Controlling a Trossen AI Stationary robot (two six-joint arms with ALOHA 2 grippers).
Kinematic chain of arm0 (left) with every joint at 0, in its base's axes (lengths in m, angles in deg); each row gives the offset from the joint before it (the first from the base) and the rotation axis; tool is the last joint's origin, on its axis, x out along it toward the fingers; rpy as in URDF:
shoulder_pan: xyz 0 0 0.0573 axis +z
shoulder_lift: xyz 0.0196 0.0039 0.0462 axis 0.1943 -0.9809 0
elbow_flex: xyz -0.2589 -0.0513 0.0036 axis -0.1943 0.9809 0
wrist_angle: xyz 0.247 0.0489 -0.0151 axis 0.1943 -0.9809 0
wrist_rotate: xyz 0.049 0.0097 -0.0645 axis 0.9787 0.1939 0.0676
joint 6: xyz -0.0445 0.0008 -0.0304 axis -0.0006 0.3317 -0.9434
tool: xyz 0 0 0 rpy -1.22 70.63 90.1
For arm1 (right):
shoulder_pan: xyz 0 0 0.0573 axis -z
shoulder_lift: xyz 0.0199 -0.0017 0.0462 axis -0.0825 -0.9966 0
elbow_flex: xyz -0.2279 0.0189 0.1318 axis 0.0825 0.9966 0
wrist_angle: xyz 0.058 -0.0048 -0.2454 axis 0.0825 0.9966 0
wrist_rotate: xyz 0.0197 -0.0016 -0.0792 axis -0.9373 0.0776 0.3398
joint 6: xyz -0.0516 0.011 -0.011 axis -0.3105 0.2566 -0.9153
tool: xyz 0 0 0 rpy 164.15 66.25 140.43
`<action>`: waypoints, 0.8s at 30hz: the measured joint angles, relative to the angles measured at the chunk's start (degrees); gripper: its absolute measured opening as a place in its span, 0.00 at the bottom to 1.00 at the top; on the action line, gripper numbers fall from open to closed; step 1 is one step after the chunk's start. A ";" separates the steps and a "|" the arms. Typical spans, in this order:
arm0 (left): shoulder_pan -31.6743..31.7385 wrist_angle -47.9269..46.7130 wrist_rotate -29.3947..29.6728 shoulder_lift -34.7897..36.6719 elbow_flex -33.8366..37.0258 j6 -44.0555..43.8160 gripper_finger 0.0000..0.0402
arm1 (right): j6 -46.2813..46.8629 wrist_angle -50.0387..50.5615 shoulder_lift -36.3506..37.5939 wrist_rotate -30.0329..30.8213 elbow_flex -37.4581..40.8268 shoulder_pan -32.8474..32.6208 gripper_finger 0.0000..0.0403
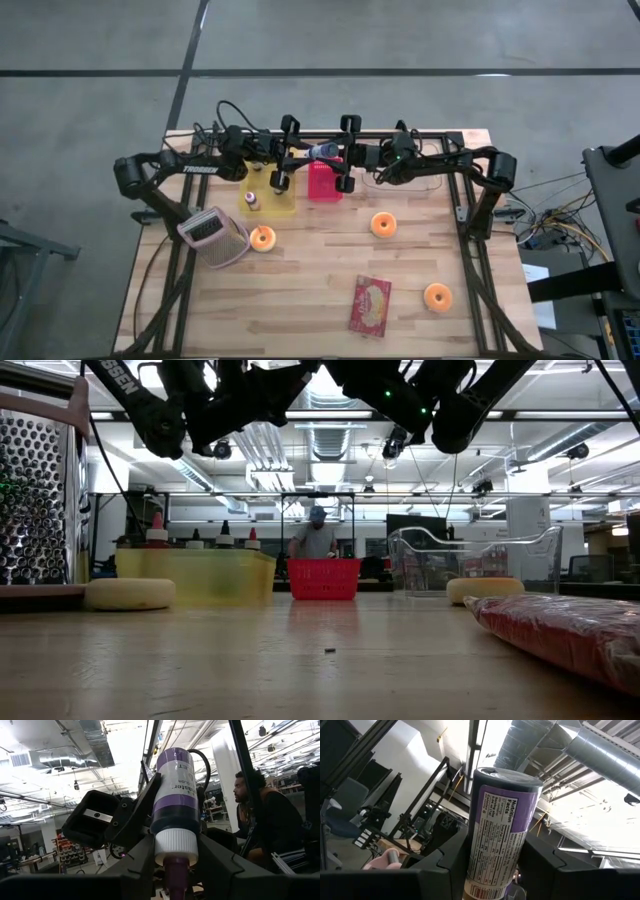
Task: Pick & Place Food Item
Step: Put the purple food coloring bottle into the yellow bin
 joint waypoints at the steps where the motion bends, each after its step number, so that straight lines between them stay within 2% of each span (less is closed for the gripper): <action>1: 0.00 0.00 0.00 0.00 0.00 0.00 0.30 | 0.02 0.00 0.00 0.00 0.00 0.00 0.35; 7: 0.00 -0.26 0.42 0.00 0.00 -0.26 0.30 | 6.57 0.10 0.00 0.19 -0.09 0.04 0.37; 24: -0.04 -0.17 0.00 0.00 0.00 -0.02 0.30 | 5.99 0.24 0.00 0.20 -0.22 -0.02 0.59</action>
